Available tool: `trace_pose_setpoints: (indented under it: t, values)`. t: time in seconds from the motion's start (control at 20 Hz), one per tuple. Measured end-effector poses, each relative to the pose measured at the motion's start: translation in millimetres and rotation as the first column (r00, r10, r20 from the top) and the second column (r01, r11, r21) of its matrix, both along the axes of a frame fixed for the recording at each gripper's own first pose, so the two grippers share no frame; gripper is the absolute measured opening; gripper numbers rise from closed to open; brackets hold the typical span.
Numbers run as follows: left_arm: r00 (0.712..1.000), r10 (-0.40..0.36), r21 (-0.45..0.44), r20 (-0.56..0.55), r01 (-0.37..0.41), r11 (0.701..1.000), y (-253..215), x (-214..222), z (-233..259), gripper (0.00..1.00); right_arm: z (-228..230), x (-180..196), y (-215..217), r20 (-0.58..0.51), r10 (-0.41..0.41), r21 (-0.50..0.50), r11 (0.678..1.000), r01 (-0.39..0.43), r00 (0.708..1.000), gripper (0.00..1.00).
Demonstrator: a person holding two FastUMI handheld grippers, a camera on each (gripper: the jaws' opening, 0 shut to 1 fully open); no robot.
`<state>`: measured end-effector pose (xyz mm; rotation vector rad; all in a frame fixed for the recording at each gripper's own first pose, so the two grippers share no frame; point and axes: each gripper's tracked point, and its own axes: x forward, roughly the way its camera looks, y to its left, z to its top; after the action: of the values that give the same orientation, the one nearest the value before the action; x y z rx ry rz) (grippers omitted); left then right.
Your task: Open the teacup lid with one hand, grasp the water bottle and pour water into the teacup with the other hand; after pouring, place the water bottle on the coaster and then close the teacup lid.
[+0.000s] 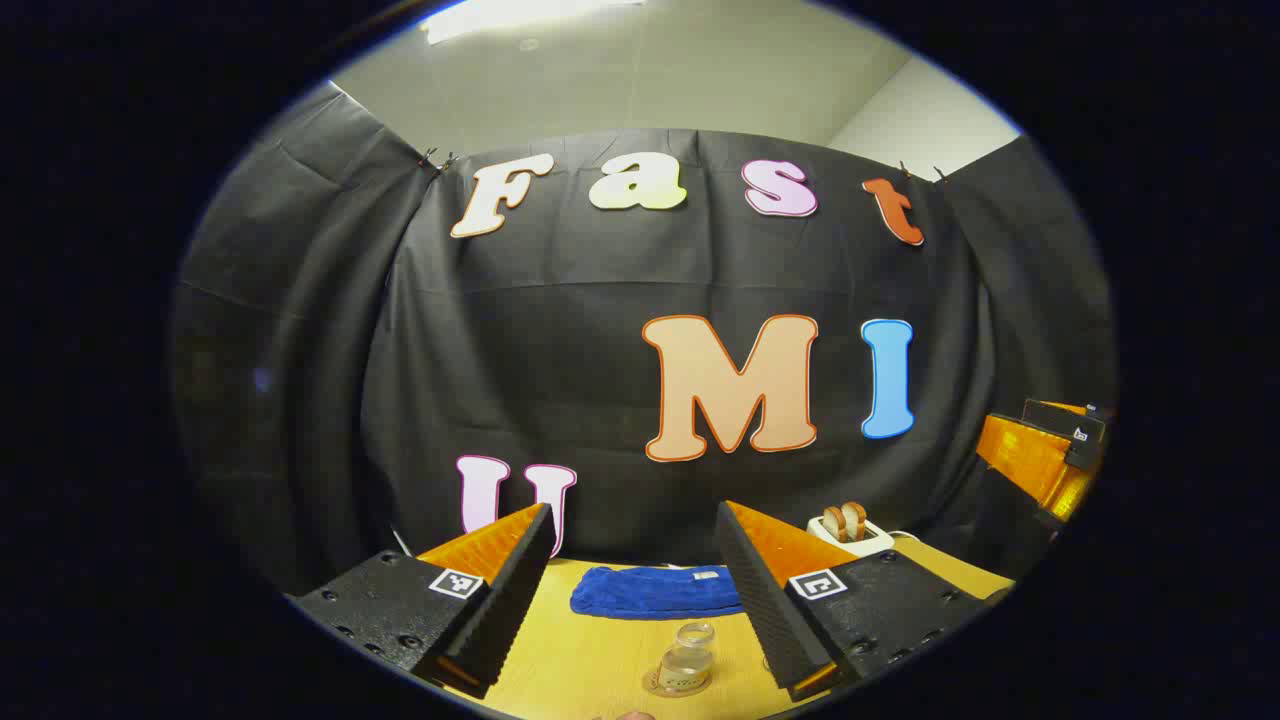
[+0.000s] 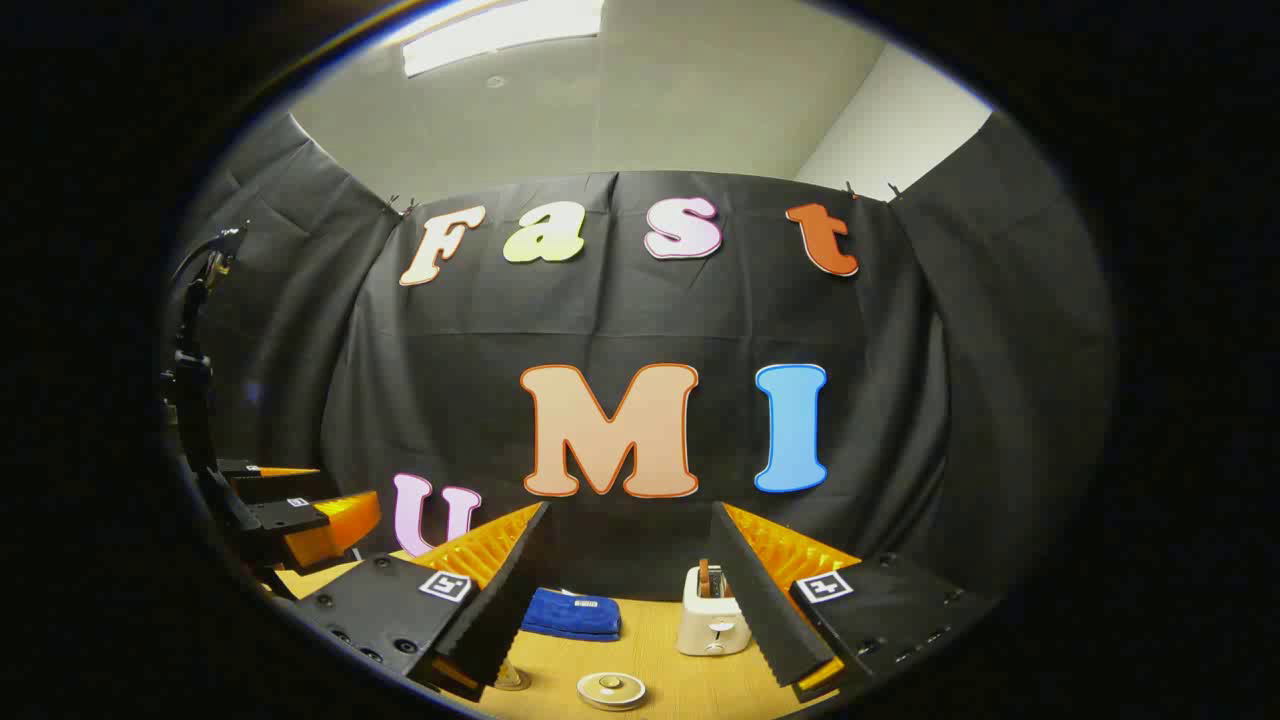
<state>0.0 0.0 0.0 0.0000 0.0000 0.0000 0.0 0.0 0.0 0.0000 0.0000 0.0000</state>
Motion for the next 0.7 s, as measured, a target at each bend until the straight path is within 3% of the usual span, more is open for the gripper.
trace_pose_setpoints:
  t: [0.35, 0.7]
  values:
    - [0.998, 0.056, 0.003, 0.013, -0.056, 0.998, 22, -8, 1, 0.92, -29, 8, -17, -0.079, -0.020, 0.036, 0.999, 0.023, 0.997, 0.97]
    - [0.998, 0.041, 0.022, 0.038, -0.042, 0.999, 28, -12, 10, 0.92, -35, 16, -10, -0.064, 0.025, 0.002, 1.000, -0.025, 0.998, 1.00]
